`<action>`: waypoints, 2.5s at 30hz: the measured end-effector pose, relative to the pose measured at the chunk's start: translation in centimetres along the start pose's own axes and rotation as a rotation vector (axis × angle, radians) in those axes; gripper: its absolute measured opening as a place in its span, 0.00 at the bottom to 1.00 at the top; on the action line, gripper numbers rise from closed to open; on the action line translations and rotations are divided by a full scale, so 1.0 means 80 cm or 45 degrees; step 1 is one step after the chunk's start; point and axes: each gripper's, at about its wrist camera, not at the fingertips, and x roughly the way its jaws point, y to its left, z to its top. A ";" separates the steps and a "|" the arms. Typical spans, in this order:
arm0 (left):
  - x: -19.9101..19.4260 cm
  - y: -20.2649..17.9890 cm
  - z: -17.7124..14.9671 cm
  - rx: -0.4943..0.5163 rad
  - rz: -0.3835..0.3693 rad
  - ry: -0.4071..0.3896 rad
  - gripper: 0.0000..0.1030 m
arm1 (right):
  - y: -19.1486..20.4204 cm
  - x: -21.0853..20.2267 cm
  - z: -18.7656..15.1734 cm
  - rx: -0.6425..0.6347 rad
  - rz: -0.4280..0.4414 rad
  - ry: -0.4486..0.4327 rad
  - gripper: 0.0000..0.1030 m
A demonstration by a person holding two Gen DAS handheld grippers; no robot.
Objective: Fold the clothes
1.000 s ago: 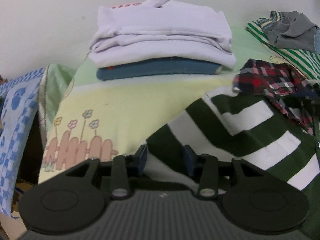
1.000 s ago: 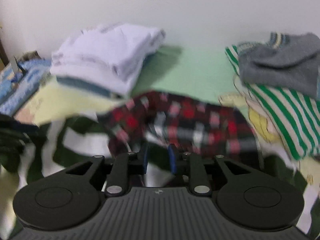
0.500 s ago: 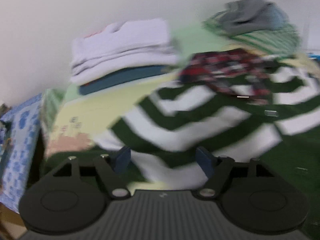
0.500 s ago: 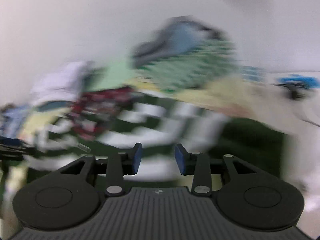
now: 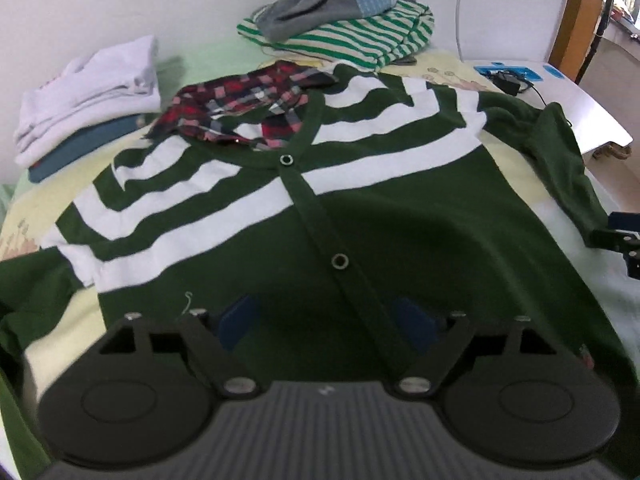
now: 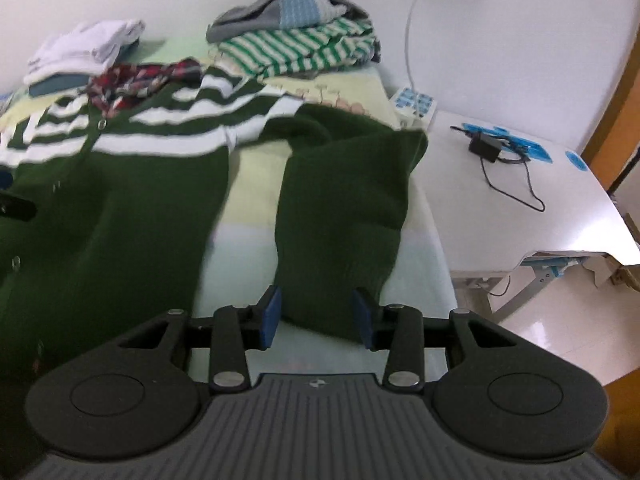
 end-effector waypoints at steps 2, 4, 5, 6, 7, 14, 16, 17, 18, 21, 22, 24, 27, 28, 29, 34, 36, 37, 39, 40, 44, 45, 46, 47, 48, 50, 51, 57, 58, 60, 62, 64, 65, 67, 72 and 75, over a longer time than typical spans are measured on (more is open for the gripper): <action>-0.004 -0.002 -0.004 -0.014 -0.001 0.000 0.82 | -0.006 -0.001 -0.003 0.021 0.025 -0.013 0.40; -0.006 -0.004 -0.007 -0.019 0.012 0.004 0.82 | -0.014 0.003 -0.003 0.055 0.060 -0.017 0.39; -0.008 -0.005 -0.008 -0.022 0.018 0.006 0.82 | -0.018 0.005 -0.003 0.077 0.078 -0.015 0.37; -0.009 -0.006 -0.009 -0.025 0.024 0.008 0.82 | -0.021 0.006 -0.002 0.104 0.084 -0.010 0.26; -0.010 -0.007 -0.011 -0.031 0.027 0.010 0.83 | -0.026 0.006 -0.001 0.128 0.086 -0.005 0.12; -0.016 -0.016 -0.018 -0.066 0.022 0.007 0.86 | -0.038 -0.004 0.004 0.143 0.113 -0.016 0.24; -0.015 -0.018 -0.019 -0.073 0.017 0.012 0.86 | -0.030 -0.006 0.002 0.107 0.128 -0.034 0.42; -0.014 -0.019 -0.019 -0.077 0.014 0.016 0.86 | -0.026 -0.006 0.001 0.099 0.145 -0.042 0.42; -0.013 -0.020 -0.020 -0.080 0.011 0.021 0.86 | -0.022 -0.005 0.000 0.082 0.161 -0.043 0.42; -0.012 -0.022 -0.020 -0.085 0.011 0.030 0.87 | -0.008 0.001 -0.003 0.008 0.195 -0.028 0.44; -0.013 -0.023 -0.021 -0.086 0.013 0.030 0.87 | -0.003 0.005 -0.004 -0.026 0.185 -0.020 0.43; -0.014 -0.023 -0.022 -0.091 0.018 0.030 0.88 | -0.002 0.009 -0.008 -0.061 0.141 -0.030 0.38; -0.016 -0.021 -0.023 -0.105 0.026 0.032 0.90 | -0.021 0.012 -0.005 0.031 0.168 -0.027 0.23; -0.016 -0.019 -0.024 -0.112 0.027 0.033 0.90 | -0.028 0.013 -0.003 0.063 0.160 -0.020 0.06; -0.017 -0.018 -0.024 -0.119 0.027 0.033 0.90 | -0.035 0.014 0.000 0.093 0.147 -0.012 0.04; -0.020 -0.018 -0.025 -0.126 0.030 0.025 0.90 | -0.080 0.006 0.026 0.347 0.217 -0.027 0.03; -0.020 -0.019 -0.025 -0.119 0.032 0.020 0.90 | -0.100 -0.009 0.040 0.422 0.252 -0.101 0.03; -0.020 -0.020 -0.024 -0.116 0.031 0.018 0.90 | -0.111 -0.018 0.049 0.465 0.273 -0.145 0.03; -0.019 -0.021 -0.023 -0.112 0.028 0.014 0.91 | -0.135 -0.037 0.071 0.550 0.313 -0.233 0.03; -0.019 -0.022 -0.022 -0.113 0.024 0.010 0.91 | -0.146 -0.046 0.082 0.581 0.329 -0.268 0.03; -0.019 -0.028 -0.018 -0.116 0.005 -0.010 0.91 | -0.171 -0.076 0.130 0.627 0.432 -0.412 0.03; -0.020 -0.029 -0.017 -0.115 0.002 -0.017 0.91 | -0.172 -0.082 0.142 0.624 0.450 -0.438 0.04; -0.021 -0.030 -0.016 -0.118 0.000 -0.024 0.92 | -0.174 -0.087 0.153 0.622 0.474 -0.461 0.04; -0.022 -0.030 -0.015 -0.123 -0.002 -0.032 0.92 | -0.175 -0.090 0.162 0.627 0.510 -0.480 0.04; -0.024 -0.029 -0.015 -0.134 -0.007 -0.039 0.92 | -0.175 -0.092 0.171 0.635 0.552 -0.498 0.04; -0.027 -0.026 -0.012 -0.164 -0.020 -0.051 0.92 | -0.169 -0.095 0.190 0.601 0.568 -0.510 0.04; -0.030 -0.024 -0.011 -0.175 -0.026 -0.059 0.92 | -0.159 -0.095 0.196 0.543 0.524 -0.507 0.04; -0.051 -0.047 0.020 -0.043 -0.030 -0.208 0.92 | -0.096 -0.073 0.203 0.327 0.569 -0.385 0.04; -0.053 -0.055 0.028 -0.001 -0.034 -0.238 0.93 | -0.084 -0.067 0.200 0.283 0.552 -0.354 0.04; -0.053 -0.075 0.044 0.081 -0.053 -0.295 0.96 | -0.065 -0.053 0.195 0.218 0.544 -0.284 0.04; -0.042 -0.100 0.062 0.183 -0.078 -0.323 0.96 | -0.055 -0.042 0.193 0.195 0.554 -0.227 0.04; -0.027 -0.127 0.078 0.292 -0.076 -0.336 0.96 | -0.055 -0.039 0.197 0.172 0.571 -0.211 0.04; -0.019 -0.141 0.086 0.343 -0.066 -0.345 0.96 | -0.057 -0.043 0.199 0.152 0.580 -0.216 0.04; -0.007 -0.164 0.101 0.409 -0.057 -0.376 0.96 | -0.060 -0.051 0.203 0.112 0.595 -0.226 0.04; 0.013 -0.210 0.130 0.558 -0.079 -0.456 0.96 | -0.074 -0.060 0.209 0.050 0.646 -0.219 0.04; 0.022 -0.230 0.139 0.650 -0.093 -0.503 0.94 | -0.086 -0.062 0.209 0.035 0.655 -0.207 0.04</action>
